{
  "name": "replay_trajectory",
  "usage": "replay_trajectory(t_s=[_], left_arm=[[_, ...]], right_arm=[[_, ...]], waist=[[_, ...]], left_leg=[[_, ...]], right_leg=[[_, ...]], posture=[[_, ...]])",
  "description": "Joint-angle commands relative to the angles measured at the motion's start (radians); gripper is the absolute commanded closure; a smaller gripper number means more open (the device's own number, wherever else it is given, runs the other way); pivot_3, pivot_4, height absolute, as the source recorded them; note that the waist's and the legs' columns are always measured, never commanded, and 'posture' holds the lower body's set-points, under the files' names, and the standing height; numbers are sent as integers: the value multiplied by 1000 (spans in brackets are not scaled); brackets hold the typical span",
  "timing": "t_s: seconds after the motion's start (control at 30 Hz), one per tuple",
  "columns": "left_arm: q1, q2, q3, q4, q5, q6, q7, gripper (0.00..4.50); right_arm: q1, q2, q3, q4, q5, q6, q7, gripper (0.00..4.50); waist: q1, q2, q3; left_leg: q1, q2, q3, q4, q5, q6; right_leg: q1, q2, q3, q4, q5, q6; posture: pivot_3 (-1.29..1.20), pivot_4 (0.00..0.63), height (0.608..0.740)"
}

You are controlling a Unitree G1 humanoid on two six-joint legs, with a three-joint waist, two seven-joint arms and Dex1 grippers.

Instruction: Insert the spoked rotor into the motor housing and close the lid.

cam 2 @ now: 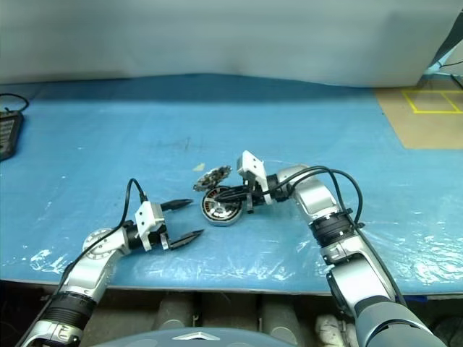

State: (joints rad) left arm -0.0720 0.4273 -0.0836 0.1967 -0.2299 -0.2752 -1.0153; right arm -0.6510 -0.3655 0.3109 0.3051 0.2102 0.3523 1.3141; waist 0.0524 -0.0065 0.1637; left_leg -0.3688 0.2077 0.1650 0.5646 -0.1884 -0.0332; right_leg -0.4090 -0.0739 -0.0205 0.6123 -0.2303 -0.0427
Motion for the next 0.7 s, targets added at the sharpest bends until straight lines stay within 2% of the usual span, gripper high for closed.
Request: replay_trajectory(t_s=[0.03, 0.43, 0.53, 0.7], left_arm=[[4, 6, 10, -6, -5, -20, 8, 0], [10, 6, 9, -8, -2, -23, 18, 0], [13, 7, 8, -11, -4, -23, 18, 0], [8, 8, 8, -4, -5, -23, 15, 0]], right_arm=[[-18, 11, 21, 22, -32, -39, -18, 4455], [6, -36, 132, 102, -218, -180, -83, 4455], [18, -34, 104, 60, -170, -169, -69, 4455], [20, -26, -16, -67, 23, -35, -2, 4455]], waist=[[-1, 0, 0], [-3, 0, -1], [-1, 0, -1], [2, 0, 0]], left_leg=[[0, 0, 0, 0, 0, 0], [5, 0, 0, 0, 0, 0], [8, 0, 0, 0, 0, 0], [5, 0, 0, 0, 0, 0]], right_leg=[[0, 0, 0, 0, 0, 0], [4, 0, 0, 1, 0, 0], [7, 0, 1, 1, 0, 0], [5, 0, 1, 0, 0, 0]], posture=[[0, 150, 740], [0, 150, 740], [0, 150, 740], [0, 150, 740]])
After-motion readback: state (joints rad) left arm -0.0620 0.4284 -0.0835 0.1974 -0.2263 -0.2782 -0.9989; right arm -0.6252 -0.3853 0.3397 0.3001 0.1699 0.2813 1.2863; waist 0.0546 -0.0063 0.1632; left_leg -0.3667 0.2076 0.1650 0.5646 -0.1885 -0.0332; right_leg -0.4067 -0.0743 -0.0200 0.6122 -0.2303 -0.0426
